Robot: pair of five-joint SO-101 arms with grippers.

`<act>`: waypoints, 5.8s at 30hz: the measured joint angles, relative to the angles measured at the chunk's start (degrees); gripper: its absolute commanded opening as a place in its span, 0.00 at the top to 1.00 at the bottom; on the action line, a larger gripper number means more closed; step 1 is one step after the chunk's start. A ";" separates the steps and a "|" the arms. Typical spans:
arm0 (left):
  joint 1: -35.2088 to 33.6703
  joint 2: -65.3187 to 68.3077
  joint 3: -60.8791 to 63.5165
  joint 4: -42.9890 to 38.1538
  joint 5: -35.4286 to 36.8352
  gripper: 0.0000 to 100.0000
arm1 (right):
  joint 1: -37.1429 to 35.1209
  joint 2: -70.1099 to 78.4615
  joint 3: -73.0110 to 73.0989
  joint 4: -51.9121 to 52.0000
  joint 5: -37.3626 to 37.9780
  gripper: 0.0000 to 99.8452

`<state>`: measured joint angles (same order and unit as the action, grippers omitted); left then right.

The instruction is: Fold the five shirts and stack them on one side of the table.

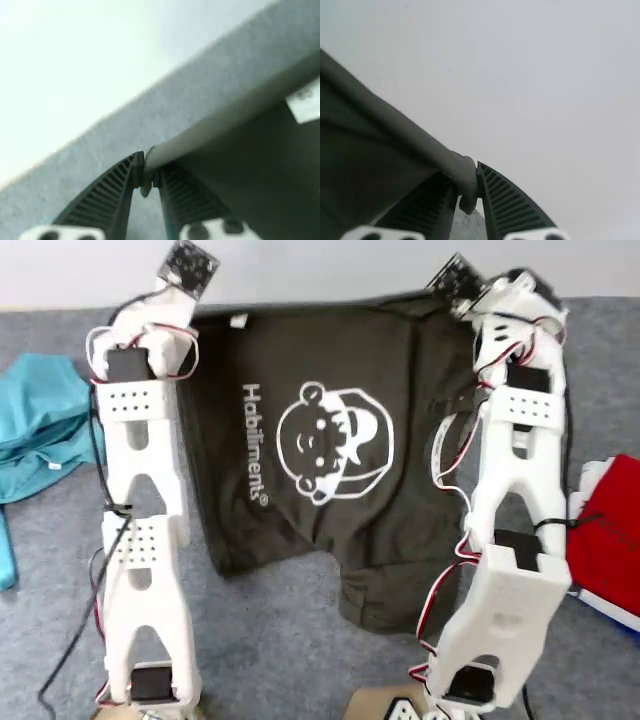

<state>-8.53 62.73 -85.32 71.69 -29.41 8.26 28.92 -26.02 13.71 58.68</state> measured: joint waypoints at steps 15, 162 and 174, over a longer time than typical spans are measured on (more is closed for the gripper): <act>-0.26 2.11 -2.99 5.01 1.58 0.93 | 3.78 0.00 0.09 -0.88 0.00 0.80; 8.70 -40.18 98.37 15.91 -24.53 0.99 | 1.85 -32.53 15.03 86.68 -17.76 0.80; 0.53 -40.09 90.46 23.91 -28.22 1.00 | 1.85 -32.62 15.03 86.68 -17.76 0.80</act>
<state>-8.00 22.64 5.14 95.60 -57.63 10.11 -3.69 -10.99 100.40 40.92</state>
